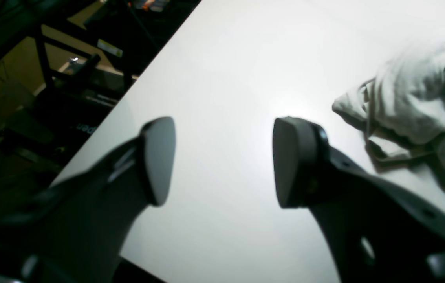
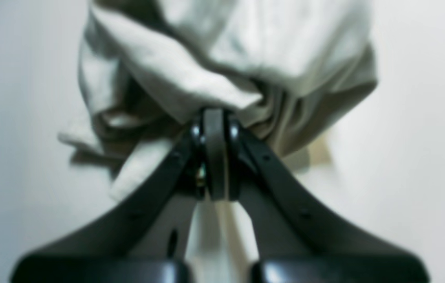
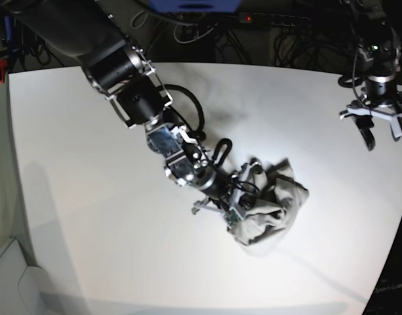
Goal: Layout the t-shirt on the table in an organized manner, then fold the t-shirt properly
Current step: 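Drag the grasped t-shirt with the right gripper away from the heap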
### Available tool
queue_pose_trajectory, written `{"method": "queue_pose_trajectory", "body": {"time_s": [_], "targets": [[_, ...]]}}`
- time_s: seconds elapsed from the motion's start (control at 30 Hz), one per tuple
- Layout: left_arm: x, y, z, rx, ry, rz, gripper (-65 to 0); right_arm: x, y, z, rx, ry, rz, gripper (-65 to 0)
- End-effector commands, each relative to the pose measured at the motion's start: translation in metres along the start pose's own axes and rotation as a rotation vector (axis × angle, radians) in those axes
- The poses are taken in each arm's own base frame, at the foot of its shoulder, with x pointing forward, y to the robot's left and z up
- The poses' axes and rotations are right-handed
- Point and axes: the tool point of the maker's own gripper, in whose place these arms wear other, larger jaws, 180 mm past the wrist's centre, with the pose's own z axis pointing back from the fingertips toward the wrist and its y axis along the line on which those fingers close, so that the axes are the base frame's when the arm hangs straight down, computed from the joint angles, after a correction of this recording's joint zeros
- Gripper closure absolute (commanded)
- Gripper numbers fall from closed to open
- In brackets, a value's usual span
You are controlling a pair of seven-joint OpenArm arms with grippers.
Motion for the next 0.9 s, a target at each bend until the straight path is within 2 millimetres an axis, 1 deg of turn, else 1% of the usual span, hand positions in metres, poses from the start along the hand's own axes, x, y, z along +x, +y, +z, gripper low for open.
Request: {"method": "queue_pose_trajectory", "body": {"time_s": [0.0, 0.13, 0.2, 0.27, 0.33, 0.4, 0.47, 0.53, 0.63, 0.67, 0.73, 0.8, 0.87], "targets": [[0.013, 0.002, 0.001, 0.000, -0.049, -0.011, -37.6, 0.038, 0.004, -0.002, 0.025, -0.090, 0.007, -0.2], [0.013, 0.002, 0.001, 0.000, -0.049, -0.011, -37.6, 0.052, 0.016, 0.004, 0.039, -0.106, 0.022, 0.0], [0.012, 0.001, 0.002, 0.001, -0.046, -0.004, -37.6, 0.067, 0.024, 0.010, 0.049, -0.139, 0.036, 0.0], [0.010, -0.001, 0.003, 0.005, -0.043, 0.004, -37.6, 0.076, 0.032, 0.017, 0.057, -0.154, 0.041, 0.0], [0.010, -0.001, 0.004, 0.006, -0.043, 0.008, -37.6, 0.088, 0.037, 0.024, 0.061, -0.177, 0.051, 0.0], [0.007, -0.001, 0.005, 0.004, -0.036, 0.011, -37.6, 0.099, 0.038, 0.032, 0.058, -0.195, 0.067, 0.0], [0.007, -0.002, 0.006, 0.002, -0.036, 0.008, -37.6, 0.101, 0.026, 0.043, 0.032, -0.198, 0.078, 0.0], [0.003, -0.003, 0.009, 0.004, -0.028, 0.023, -37.6, 0.105, 0.021, 0.053, 0.012, -0.209, 0.070, 0.0], [0.002, -0.005, 0.009, 0.004, -0.027, 0.030, -37.6, 0.110, -0.002, 0.074, -0.050, -0.223, 0.065, 0.0], [0.002, -0.006, 0.009, 0.001, -0.026, 0.030, -37.6, 0.114, -0.007, 0.082, -0.066, -0.234, 0.069, 0.0], [0.001, -0.007, 0.009, -0.002, -0.025, 0.032, -37.6, 0.124, -0.025, 0.100, -0.115, -0.253, 0.087, 0.0], [0.002, -0.007, 0.010, -0.002, -0.027, 0.032, -37.6, 0.132, -0.036, 0.116, -0.151, -0.268, 0.098, 0.0], [0.002, -0.008, 0.010, -0.003, -0.027, 0.033, -37.6, 0.147, -0.049, 0.135, -0.196, -0.296, 0.117, 0.0]]}}
